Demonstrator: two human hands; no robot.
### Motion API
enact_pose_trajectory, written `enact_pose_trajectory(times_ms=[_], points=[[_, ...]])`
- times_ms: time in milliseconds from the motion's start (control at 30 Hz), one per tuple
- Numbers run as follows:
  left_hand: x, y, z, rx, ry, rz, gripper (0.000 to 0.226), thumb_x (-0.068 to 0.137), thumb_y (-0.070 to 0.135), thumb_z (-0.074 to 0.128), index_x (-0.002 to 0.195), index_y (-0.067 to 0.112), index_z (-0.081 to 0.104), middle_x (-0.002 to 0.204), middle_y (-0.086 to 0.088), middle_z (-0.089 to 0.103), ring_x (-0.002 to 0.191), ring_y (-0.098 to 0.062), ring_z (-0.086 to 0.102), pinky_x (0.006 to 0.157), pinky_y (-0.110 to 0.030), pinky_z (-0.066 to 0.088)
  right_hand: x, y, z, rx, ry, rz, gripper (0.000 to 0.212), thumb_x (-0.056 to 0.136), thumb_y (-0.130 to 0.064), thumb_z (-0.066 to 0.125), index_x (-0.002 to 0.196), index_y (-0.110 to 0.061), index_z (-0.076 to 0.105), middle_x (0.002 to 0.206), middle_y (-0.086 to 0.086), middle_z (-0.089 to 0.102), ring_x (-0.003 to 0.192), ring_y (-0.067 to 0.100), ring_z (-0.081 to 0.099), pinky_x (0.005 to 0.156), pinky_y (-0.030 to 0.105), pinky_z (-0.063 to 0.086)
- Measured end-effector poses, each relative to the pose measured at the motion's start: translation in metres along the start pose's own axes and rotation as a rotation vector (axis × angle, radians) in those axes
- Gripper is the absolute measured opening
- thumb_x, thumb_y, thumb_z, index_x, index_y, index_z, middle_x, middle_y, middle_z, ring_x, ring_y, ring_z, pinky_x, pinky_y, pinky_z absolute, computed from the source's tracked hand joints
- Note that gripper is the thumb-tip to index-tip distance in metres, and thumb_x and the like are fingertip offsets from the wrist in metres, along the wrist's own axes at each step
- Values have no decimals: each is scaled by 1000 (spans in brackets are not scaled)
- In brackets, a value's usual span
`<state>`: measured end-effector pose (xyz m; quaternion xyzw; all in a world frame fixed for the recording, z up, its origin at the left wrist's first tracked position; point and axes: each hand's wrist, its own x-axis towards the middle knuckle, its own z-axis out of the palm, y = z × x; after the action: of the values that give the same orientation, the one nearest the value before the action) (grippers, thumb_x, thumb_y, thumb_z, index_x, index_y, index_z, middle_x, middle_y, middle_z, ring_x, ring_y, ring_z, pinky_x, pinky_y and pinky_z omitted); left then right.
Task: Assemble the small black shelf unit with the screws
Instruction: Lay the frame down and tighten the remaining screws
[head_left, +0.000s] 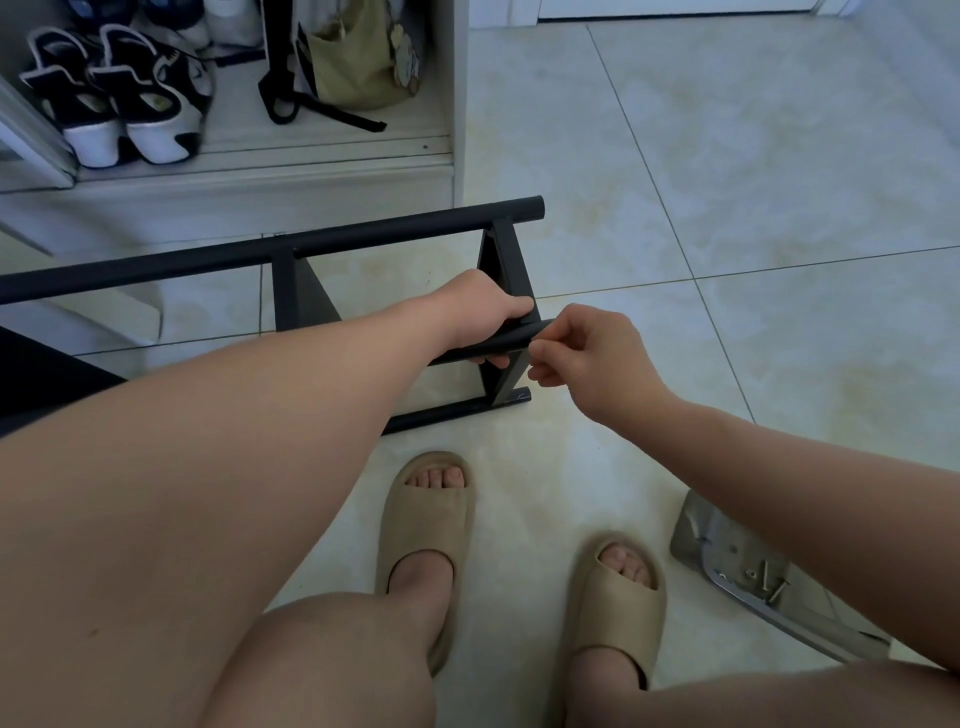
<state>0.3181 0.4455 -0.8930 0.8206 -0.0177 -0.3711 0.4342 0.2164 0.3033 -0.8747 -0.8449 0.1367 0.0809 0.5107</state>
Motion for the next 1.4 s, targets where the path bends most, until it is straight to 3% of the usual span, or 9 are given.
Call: enact_pose_trajectory(times_ms=[133,333,533,767,900,1033,1133,1333,1400], points=[[0,-2,-1,-2,-19,35,36,101,37,56,95,5,71,70,-11,74,61,-23,73,46,-22,51,0,-2,3,185,9,90,20,94,-1,66,76,-9,61,64,1,70,61,20,71,68,38,62],[-2,-5,-2,23,-44,74,41,102,40,53,90,6,72,72,-11,73,62,-20,71,51,-24,52,-1,-6,2,-294,-7,-98,13,95,-14,64,82,-15,62,73,5,71,73,27,71,72,45,58],[-3,-3,-1,14,-17,75,38,101,39,55,91,6,71,64,-6,71,57,-18,70,48,-23,50,6,-10,6,-139,33,42,15,92,-13,67,78,-14,62,71,4,73,72,26,72,71,46,61],[-4,-3,-3,21,-17,62,42,99,44,58,85,7,73,63,-10,72,53,-16,67,47,-21,47,9,-16,0,-642,-55,-163,19,96,-23,63,81,-22,52,70,-3,56,72,26,55,58,35,35],[-3,-2,-2,4,-1,47,39,100,40,58,90,6,72,60,-7,71,54,-17,69,48,-23,49,11,-16,2,-268,11,44,19,91,-18,68,75,-16,59,71,2,71,63,20,68,48,26,48],[-6,-1,-1,-6,7,43,35,99,38,59,88,6,71,61,-4,71,56,-18,70,45,-22,49,7,-16,4,-157,-8,88,18,94,-14,65,77,-14,56,71,4,73,61,18,71,63,40,62],[-9,1,1,-6,23,45,34,99,33,59,82,5,69,59,-7,70,51,-21,68,44,-22,48,8,-17,0,-347,-94,-28,15,93,-12,64,80,-15,56,82,8,73,73,26,72,71,45,60],[-10,7,1,37,33,43,30,99,26,55,80,6,66,52,-9,67,44,-20,63,45,-25,46,12,-18,-9,-474,-130,-77,15,93,-16,65,82,-24,59,88,4,71,77,22,65,61,30,50],[-10,8,2,67,25,48,33,101,25,52,76,8,65,53,-10,67,44,-20,62,50,-28,46,12,-14,-7,-502,-83,-103,16,93,-20,67,81,-26,59,94,1,67,82,21,59,69,34,48]])
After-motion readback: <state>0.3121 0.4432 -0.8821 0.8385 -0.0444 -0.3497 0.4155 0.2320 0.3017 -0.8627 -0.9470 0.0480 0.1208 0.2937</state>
